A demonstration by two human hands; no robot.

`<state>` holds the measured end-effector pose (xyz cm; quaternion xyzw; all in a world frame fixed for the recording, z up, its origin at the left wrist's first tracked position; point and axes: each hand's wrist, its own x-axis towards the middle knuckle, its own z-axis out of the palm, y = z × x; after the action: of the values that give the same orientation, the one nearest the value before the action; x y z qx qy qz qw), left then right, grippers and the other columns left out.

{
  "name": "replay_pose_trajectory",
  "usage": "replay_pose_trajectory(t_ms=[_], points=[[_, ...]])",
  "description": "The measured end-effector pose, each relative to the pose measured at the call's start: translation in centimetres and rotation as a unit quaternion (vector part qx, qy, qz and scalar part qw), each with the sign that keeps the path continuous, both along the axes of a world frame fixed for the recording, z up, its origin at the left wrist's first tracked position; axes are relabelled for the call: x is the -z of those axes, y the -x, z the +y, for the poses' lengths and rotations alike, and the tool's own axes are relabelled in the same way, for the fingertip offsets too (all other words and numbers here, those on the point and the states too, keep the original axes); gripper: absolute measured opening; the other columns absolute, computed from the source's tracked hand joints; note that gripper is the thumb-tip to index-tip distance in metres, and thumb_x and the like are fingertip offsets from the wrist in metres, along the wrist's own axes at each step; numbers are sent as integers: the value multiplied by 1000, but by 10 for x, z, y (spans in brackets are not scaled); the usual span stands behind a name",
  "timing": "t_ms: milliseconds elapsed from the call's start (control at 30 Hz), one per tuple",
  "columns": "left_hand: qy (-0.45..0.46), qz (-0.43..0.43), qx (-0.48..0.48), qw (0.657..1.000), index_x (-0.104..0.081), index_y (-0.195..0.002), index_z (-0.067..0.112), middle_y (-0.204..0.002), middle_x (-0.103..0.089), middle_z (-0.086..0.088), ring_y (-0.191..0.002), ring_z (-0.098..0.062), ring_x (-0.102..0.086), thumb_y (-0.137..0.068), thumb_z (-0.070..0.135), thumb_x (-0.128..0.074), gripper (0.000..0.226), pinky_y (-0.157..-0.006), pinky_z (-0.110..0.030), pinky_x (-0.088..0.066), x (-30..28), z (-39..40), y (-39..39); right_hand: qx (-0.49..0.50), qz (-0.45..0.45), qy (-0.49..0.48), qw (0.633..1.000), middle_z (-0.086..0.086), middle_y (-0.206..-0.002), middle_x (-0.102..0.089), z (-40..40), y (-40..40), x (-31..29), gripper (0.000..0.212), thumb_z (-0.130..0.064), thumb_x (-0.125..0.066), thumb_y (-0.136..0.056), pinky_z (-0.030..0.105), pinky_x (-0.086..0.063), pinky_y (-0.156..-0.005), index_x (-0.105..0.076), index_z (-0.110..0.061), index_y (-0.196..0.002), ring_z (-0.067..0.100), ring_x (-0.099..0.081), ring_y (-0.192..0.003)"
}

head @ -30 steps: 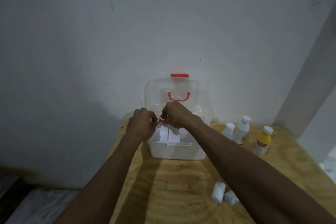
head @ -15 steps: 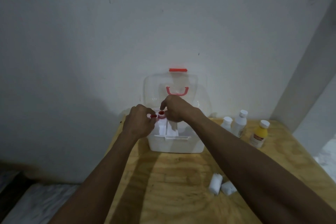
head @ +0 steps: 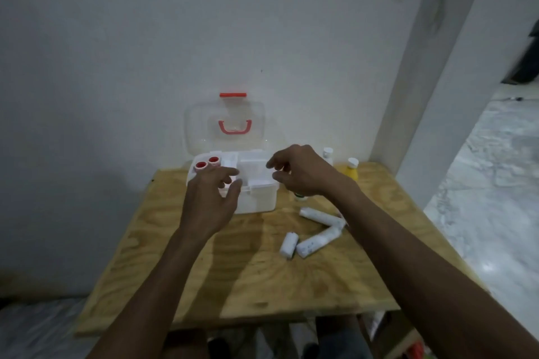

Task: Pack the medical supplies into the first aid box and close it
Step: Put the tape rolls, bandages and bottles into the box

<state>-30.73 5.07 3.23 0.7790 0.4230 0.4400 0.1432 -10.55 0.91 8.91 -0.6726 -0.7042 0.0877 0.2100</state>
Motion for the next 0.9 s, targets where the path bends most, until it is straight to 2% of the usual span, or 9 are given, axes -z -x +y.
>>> replay_pose_trajectory(t_ms=[133, 233, 300, 400, 467, 533, 633, 767, 900], points=[[60, 58, 60, 995, -71, -110, 19, -95, -69, 1, -82, -12, -63, -84, 31, -71, 28, -77, -32, -55, 22, -29, -28, 18, -16, 36, 999, 5, -107, -73, -41, -26, 20, 31, -12, -67, -84, 27, -55, -80, -71, -14, -115, 13, -67, -89], [111, 124, 101, 981, -68, -114, 25, -97, -67, 4, -85, -11, -63, -84, 39, -67, 33, -77, -32, -54, 44, -39, -46, 19, -33, 93, 995, 3, -109, -72, -64, -39, 38, 36, -12, -72, -82, 23, -52, -77, -69, -15, -118, 10, -64, -87], [143, 160, 120, 969, -65, -118, 27, -103, -68, 4, -92, -12, -64, -87, 40, -63, 34, -78, -29, -53, 53, -44, -56, 15, -55, 130, 990, 4, -115, -69, -74, -43, 48, 41, -11, -72, -82, 24, -52, -79, -67, -16, -122, 13, -64, -95], [160, 192, 135, 959, -63, -124, 24, -106, -72, 0, -97, -13, -67, -90, 38, -58, 37, -83, -32, -54, 58, -49, -64, 15, -91, 156, 984, 6, -125, -61, -81, -44, 58, 43, -11, -69, -84, 30, -50, -89, -64, -18, -127, 22, -59, -110], [165, 209, 142, 953, -63, -125, 22, -105, -74, 0, -97, -14, -68, -90, 38, -59, 38, -85, -35, -55, 58, -51, -68, 13, -104, 157, 982, 5, -125, -58, -82, -44, 62, 41, -10, -66, -86, 29, -44, -86, -64, -20, -126, 23, -55, -113], [163, 219, 146, 951, -66, -123, 21, -107, -74, 0, -96, -14, -68, -91, 36, -60, 36, -84, -34, -56, 57, -51, -71, 4, -119, 154, 981, 4, -122, -59, -82, -42, 64, 35, -10, -65, -87, 29, -44, -87, -66, -20, -121, 23, -54, -112], [158, 234, 148, 948, -69, -117, 22, -108, -73, 1, -95, -13, -68, -89, 34, -62, 31, -81, -32, -56, 56, -51, -70, 1, -130, 151, 980, 1, -116, -63, -82, -40, 66, 26, -15, -67, -86, 41, -46, -93, -65, -21, -112, 22, -55, -110], [167, 255, 143, 941, -69, -112, 27, -104, -72, 3, -91, -13, -67, -86, 37, -63, 29, -78, -36, -58, 58, -47, -63, -8, -149, 146, 978, -6, -106, -69, -81, -39, 74, 20, -32, -67, -86, 41, -40, -90, -62, -24, -104, 18, -57, -104], [162, 270, 139, 939, -68, -107, 27, -103, -70, 4, -88, -13, -64, -86, 39, -62, 25, -76, -34, -57, 57, -45, -53, -9, -166, 137, 977, -11, -103, -69, -78, -38, 80, 17, -37, -66, -86, 42, -38, -91, -51, -32, -90, 15, -58, -102]])
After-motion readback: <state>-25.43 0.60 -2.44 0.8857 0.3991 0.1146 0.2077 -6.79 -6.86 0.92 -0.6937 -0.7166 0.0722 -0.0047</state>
